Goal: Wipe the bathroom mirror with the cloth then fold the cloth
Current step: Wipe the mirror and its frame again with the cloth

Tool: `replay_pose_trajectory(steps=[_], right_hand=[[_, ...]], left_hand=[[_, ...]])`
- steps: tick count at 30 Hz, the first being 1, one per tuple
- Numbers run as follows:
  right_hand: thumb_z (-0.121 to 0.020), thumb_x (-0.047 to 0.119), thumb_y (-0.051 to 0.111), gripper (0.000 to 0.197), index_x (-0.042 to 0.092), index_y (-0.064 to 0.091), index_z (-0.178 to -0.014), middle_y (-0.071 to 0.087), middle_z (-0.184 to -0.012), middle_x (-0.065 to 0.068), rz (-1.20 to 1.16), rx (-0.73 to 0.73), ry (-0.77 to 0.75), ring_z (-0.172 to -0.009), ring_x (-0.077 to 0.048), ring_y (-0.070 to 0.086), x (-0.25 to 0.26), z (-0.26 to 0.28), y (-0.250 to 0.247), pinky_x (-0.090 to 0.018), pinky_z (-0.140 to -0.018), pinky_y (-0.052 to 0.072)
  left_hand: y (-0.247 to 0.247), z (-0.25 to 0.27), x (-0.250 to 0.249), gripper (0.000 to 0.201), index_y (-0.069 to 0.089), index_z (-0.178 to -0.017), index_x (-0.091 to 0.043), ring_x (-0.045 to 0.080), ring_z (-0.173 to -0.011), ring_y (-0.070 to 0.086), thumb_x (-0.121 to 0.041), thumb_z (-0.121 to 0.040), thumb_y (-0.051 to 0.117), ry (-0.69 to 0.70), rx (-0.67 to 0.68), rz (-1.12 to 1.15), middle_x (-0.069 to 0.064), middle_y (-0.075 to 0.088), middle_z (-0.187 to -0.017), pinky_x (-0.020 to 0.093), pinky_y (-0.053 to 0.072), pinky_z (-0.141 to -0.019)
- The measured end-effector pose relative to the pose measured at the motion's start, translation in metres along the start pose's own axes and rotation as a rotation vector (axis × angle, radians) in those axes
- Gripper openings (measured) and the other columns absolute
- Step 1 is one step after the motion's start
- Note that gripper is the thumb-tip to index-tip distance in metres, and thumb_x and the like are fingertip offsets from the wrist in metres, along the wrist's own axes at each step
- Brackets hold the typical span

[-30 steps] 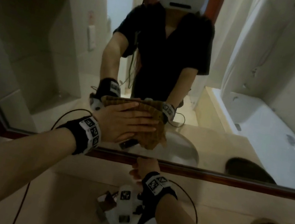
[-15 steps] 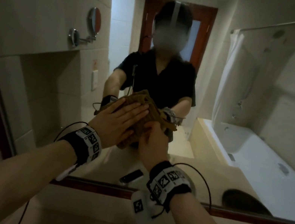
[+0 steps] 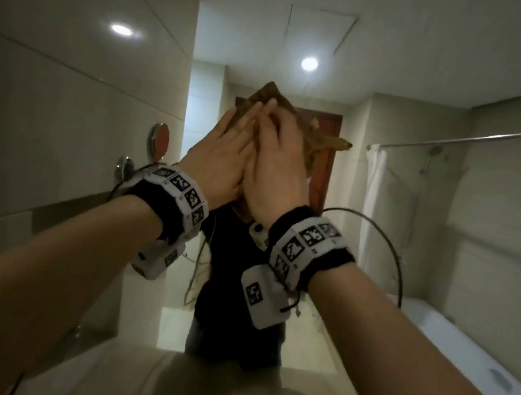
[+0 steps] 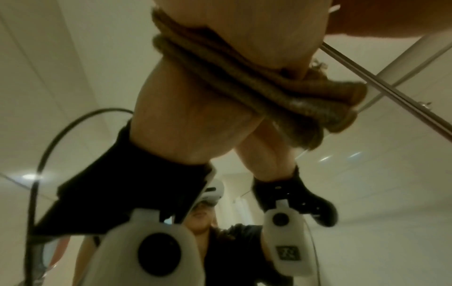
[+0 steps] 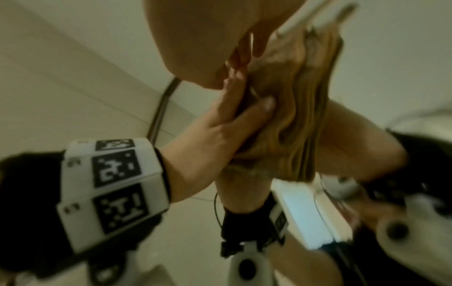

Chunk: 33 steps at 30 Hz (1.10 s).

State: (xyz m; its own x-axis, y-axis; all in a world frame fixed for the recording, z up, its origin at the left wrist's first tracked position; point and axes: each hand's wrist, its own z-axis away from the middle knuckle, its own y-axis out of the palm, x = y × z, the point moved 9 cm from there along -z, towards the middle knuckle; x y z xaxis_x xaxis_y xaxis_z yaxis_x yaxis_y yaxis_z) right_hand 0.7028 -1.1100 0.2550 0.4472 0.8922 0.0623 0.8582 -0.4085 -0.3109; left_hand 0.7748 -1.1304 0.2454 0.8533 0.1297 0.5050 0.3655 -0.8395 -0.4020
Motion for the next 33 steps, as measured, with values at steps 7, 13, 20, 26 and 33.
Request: replay_pose_trajectory(steps=[7, 13, 20, 26, 33], right_hand=[[-0.102, 0.045, 0.023, 0.069, 0.016, -0.013, -0.153, -0.022, -0.160, -0.002, 0.177, 0.134, 0.079, -0.147, -0.013, -0.020, -0.027, 0.028, 0.047, -0.034, -0.120, -0.011], [-0.100, 0.053, 0.020, 0.075, 0.012, -0.014, -0.153, -0.025, -0.159, -0.008, 0.366, 0.183, 0.037, -0.147, -0.019, -0.020, -0.032, 0.030, 0.052, -0.040, -0.121, -0.001], [-0.098, 0.056, 0.023, 0.077, 0.008, 0.001, -0.155, -0.009, -0.161, -0.014, 0.454, 0.162, -0.075, -0.149, -0.027, -0.009, -0.039, 0.027, 0.045, -0.046, -0.122, 0.007], [-0.097, 0.056, 0.030, 0.080, 0.007, 0.003, -0.155, -0.007, -0.162, -0.015, 0.511, 0.154, -0.119, -0.149, -0.028, -0.009, -0.043, 0.030, 0.041, -0.045, -0.122, 0.004], [-0.096, 0.059, 0.027, 0.082, 0.006, 0.006, -0.155, -0.006, -0.161, -0.018, 0.531, 0.122, -0.082, -0.149, -0.031, -0.010, -0.047, 0.036, 0.043, -0.048, -0.121, 0.002]], left_hand=[[0.007, 0.023, 0.012, 0.075, -0.002, -0.155, -0.012, 0.016, -0.149, -0.011, -0.034, -0.096, 0.039, -0.138, -0.069, 0.054, 0.004, -0.014, -0.162, 0.037, -0.010, -0.120], [0.006, 0.029, 0.017, 0.072, -0.002, -0.155, -0.010, 0.019, -0.150, -0.006, -0.038, -0.097, 0.032, 0.001, -0.026, -0.006, 0.007, -0.010, -0.162, 0.043, 0.000, -0.121], [0.001, 0.032, 0.017, 0.074, 0.003, -0.154, -0.005, 0.023, -0.150, -0.003, -0.039, -0.095, 0.031, 0.067, -0.019, 0.002, 0.012, -0.005, -0.162, 0.048, 0.007, -0.121], [0.007, 0.040, 0.017, 0.074, 0.006, -0.154, -0.004, 0.024, -0.150, -0.001, -0.041, -0.095, 0.031, 0.033, -0.057, -0.010, 0.013, -0.004, -0.162, 0.044, 0.008, -0.122], [0.011, 0.042, 0.015, 0.076, 0.007, -0.153, -0.001, 0.027, -0.150, -0.001, -0.043, -0.095, 0.031, 0.018, -0.081, 0.004, 0.016, -0.004, -0.162, 0.044, 0.009, -0.121]])
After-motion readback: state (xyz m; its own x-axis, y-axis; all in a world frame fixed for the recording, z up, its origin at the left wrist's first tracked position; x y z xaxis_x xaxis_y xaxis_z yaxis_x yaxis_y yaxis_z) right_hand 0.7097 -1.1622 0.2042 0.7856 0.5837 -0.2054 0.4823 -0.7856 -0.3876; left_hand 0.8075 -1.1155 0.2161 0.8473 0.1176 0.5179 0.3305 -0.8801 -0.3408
